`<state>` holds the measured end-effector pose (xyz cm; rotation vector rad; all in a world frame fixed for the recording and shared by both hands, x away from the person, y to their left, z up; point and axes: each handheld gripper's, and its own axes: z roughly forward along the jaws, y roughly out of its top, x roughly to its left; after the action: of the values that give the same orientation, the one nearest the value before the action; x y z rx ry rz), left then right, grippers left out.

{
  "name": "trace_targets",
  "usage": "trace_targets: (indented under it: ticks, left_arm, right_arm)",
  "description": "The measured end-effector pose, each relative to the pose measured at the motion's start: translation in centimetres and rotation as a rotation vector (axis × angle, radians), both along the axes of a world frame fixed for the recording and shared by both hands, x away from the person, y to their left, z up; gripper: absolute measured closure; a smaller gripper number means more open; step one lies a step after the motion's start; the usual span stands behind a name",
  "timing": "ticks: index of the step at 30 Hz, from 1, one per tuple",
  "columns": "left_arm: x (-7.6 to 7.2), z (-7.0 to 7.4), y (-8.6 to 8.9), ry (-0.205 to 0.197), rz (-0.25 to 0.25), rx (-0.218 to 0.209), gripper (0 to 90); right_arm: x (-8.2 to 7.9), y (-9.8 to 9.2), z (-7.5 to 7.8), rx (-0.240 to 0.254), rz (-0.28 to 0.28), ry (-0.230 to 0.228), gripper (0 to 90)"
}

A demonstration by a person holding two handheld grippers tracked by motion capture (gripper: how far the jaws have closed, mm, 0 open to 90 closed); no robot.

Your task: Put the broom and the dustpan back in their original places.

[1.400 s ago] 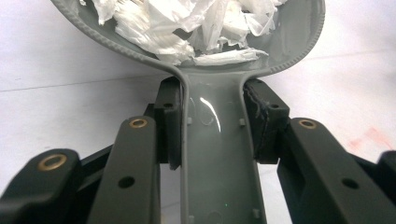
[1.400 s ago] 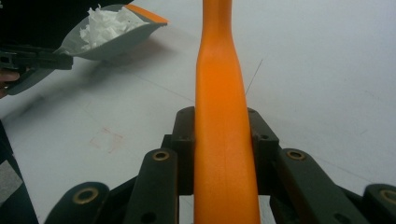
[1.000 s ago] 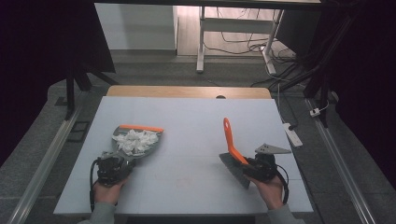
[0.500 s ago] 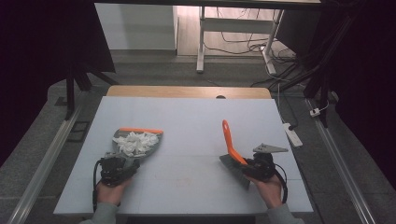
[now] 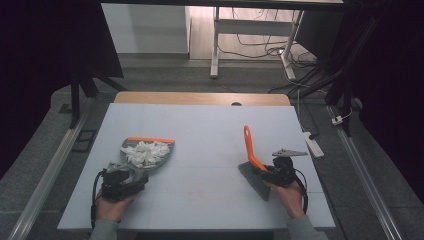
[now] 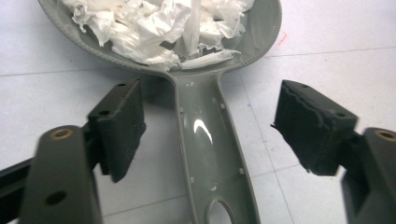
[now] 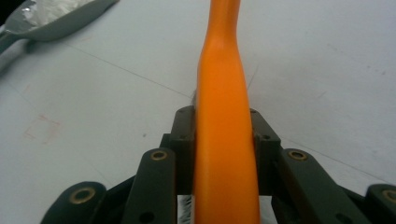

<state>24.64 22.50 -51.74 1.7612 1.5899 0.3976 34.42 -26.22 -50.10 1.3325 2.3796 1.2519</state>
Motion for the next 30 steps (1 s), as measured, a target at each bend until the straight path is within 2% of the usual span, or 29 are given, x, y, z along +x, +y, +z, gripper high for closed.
trace_targets:
  ticks: [4, 7, 12, 16, 19, 22, 26, 28, 30]
  left_arm:
    - [-0.3, 0.5, 0.2, -0.029, -0.010, 0.016, 18.6]
    - [-0.3, 0.6, 0.4, -0.036, -0.012, 0.011, 18.1]
    - [-0.3, 0.7, 0.7, -0.054, -0.042, -0.008, 17.8]
    - [-0.3, 0.7, 0.8, -0.052, -0.057, -0.020, 17.8]
    - [-0.3, 0.7, 0.8, -0.051, -0.061, -0.024, 17.8]
    - [-0.2, 0.7, 0.8, -0.048, -0.071, -0.023, 17.8]
    - [-0.2, 0.7, 0.8, -0.049, -0.073, -0.021, 17.8]
    - [-0.3, 0.7, 0.8, -0.051, -0.081, -0.019, 17.8]
    - [-0.3, 0.8, 0.7, -0.054, -0.093, -0.011, 17.9]
  right_arm:
    - [0.7, -0.5, -0.3, -0.015, -0.014, 0.004, 64.2]
    - [1.1, -0.9, -0.5, -0.022, -0.020, 0.021, 60.5]
    - [1.5, -0.7, -1.0, -0.077, -0.033, 0.025, 52.0]
    - [1.5, -0.5, -1.0, -0.125, -0.062, 0.015, 46.8]
    - [1.7, -0.5, -1.1, -0.126, -0.073, 0.024, 46.0]
    - [1.7, -0.3, -1.1, -0.153, -0.082, 0.016, 44.7]
    - [1.9, -0.2, -1.1, -0.165, -0.097, 0.013, 42.7]
    - [1.9, -0.2, -1.0, -0.195, -0.112, -0.004, 42.4]
    - [1.8, -0.2, -0.9, -0.180, -0.118, -0.012, 43.1]
